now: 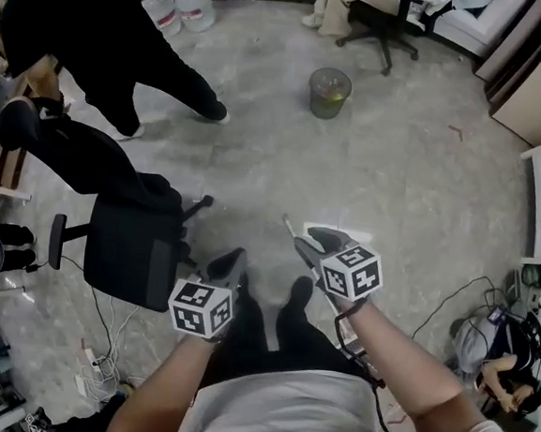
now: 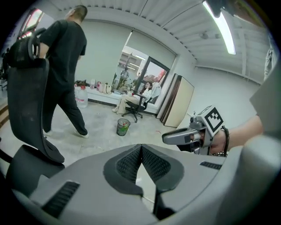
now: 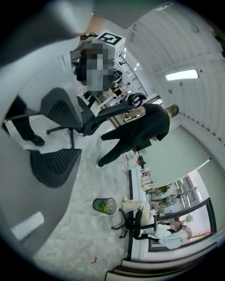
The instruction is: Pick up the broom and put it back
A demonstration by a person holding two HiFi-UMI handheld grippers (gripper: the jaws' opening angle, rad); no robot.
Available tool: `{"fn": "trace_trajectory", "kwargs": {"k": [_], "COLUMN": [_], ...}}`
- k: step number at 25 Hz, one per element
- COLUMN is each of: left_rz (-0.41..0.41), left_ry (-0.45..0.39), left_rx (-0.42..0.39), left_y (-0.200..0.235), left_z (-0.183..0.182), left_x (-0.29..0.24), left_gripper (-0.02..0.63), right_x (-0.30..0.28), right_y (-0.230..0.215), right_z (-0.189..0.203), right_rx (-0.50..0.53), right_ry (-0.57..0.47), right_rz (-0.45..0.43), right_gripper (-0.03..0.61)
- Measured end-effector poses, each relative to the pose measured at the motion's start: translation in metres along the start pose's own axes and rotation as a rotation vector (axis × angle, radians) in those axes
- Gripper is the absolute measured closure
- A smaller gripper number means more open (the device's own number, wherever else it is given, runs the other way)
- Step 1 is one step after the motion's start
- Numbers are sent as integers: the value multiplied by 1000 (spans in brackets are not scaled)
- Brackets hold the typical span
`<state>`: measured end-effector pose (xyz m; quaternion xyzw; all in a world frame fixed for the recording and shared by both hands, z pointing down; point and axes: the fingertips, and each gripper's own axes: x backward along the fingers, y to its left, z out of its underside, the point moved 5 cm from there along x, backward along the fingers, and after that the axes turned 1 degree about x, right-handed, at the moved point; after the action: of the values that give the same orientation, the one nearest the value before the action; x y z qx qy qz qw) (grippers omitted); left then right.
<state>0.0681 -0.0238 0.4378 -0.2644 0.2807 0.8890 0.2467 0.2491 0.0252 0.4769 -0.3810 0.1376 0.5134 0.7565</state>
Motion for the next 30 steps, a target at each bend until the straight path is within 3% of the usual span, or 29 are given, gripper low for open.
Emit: {"fn": "trace_trajectory", "kwargs": {"k": [7, 15, 21, 25, 30], "left_rz": [35, 92, 152, 158, 116], "left_ry": [82, 198, 265, 273, 272], "left_rx": [19, 41, 51, 60, 94], "left_y": [85, 202, 257, 277, 308], "left_z": [66, 206, 308, 350, 377], "left_x": [-114, -232, -303, -341, -384], "left_gripper": [606, 606, 606, 606, 606], "right_x": [-157, -354, -472, -528, -586], "right_y": [-106, -222, -308, -354, -392], "right_z": [95, 246, 365, 429, 482], "right_rx": [-33, -62, -88, -27, 53], "right_ry": [181, 318, 418, 482, 533], "right_rz": [64, 122, 172, 182, 171], "right_gripper": [425, 414, 410, 410, 410]}}
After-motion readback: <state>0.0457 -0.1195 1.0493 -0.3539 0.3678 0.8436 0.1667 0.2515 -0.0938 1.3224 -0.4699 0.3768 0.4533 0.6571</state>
